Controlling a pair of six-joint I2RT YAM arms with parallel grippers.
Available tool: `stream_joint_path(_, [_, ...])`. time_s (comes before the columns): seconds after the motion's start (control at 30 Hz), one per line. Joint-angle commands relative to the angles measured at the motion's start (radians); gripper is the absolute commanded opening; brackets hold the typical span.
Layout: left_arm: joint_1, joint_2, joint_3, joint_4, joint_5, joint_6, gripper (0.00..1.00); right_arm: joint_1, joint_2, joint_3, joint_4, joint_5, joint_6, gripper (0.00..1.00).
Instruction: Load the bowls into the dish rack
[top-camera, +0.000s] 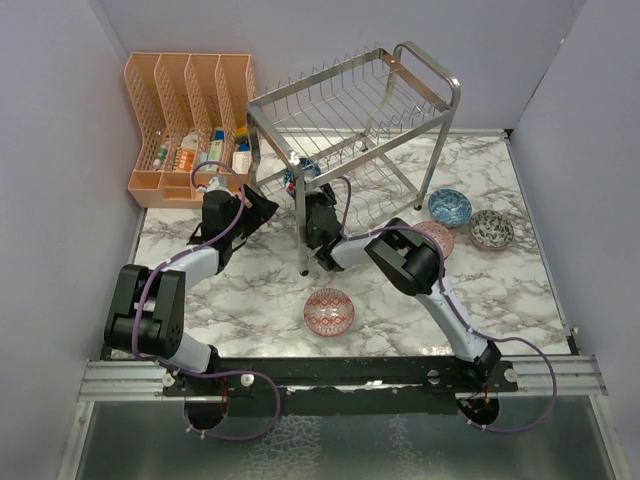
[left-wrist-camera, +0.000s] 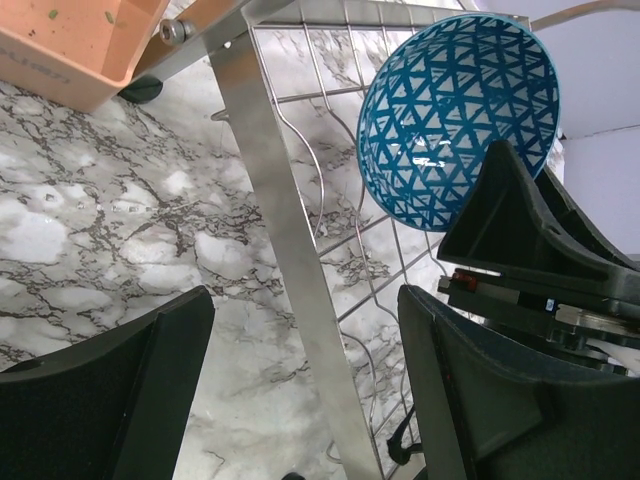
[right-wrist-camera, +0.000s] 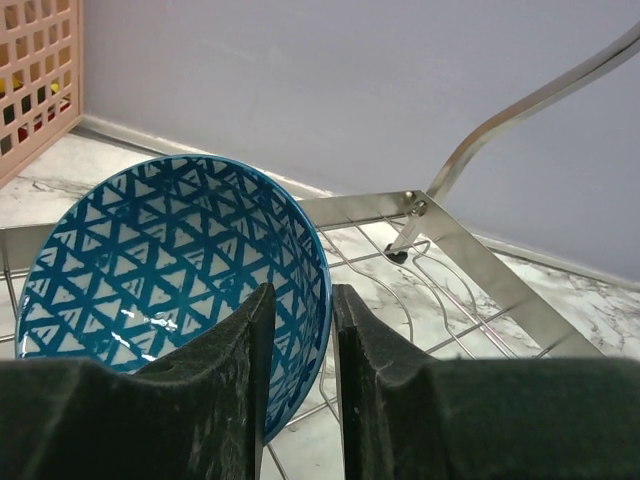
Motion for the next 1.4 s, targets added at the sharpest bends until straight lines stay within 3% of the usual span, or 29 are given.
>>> stream_joint_path(0.0, [-0.005, -0.005, 0.029, 0.012, -0.022, 0.029, 0.77, 0.012, -0.016, -0.020, 0.029, -0.055, -0.006, 0.29])
stream_joint_path(0.17, [-0.006, -0.004, 0.030, 0.009, -0.019, 0.030, 0.77, 0.011, -0.014, -0.016, 0.053, -0.039, -0.024, 0.28])
stream_joint_path(0.37, [-0.006, -0.009, 0.031, 0.002, -0.022, 0.037, 0.77, 0.012, -0.010, -0.032, 0.108, -0.052, -0.057, 0.02])
stream_joint_path(0.67, [-0.006, -0.008, 0.040, -0.009, -0.026, 0.045, 0.77, 0.012, -0.003, -0.061, 0.219, -0.133, -0.170, 0.01])
stream_joint_path(0.87, [-0.006, -0.004, 0.048, -0.015, -0.030, 0.053, 0.77, 0.012, 0.004, -0.107, 0.348, -0.225, -0.292, 0.18])
stream_joint_path(1.03, [-0.006, 0.014, 0.058, -0.015, -0.026, 0.050, 0.77, 0.012, -0.040, -0.163, 0.311, -0.301, -0.232, 0.19])
stream_joint_path(1.27, [-0.006, 0.010, 0.062, -0.022, -0.029, 0.054, 0.77, 0.007, -0.049, -0.153, 0.306, -0.254, -0.197, 0.36])
stream_joint_path(1.37, [-0.006, 0.009, 0.062, -0.023, -0.030, 0.055, 0.77, -0.008, -0.072, -0.151, 0.233, -0.241, -0.140, 0.38])
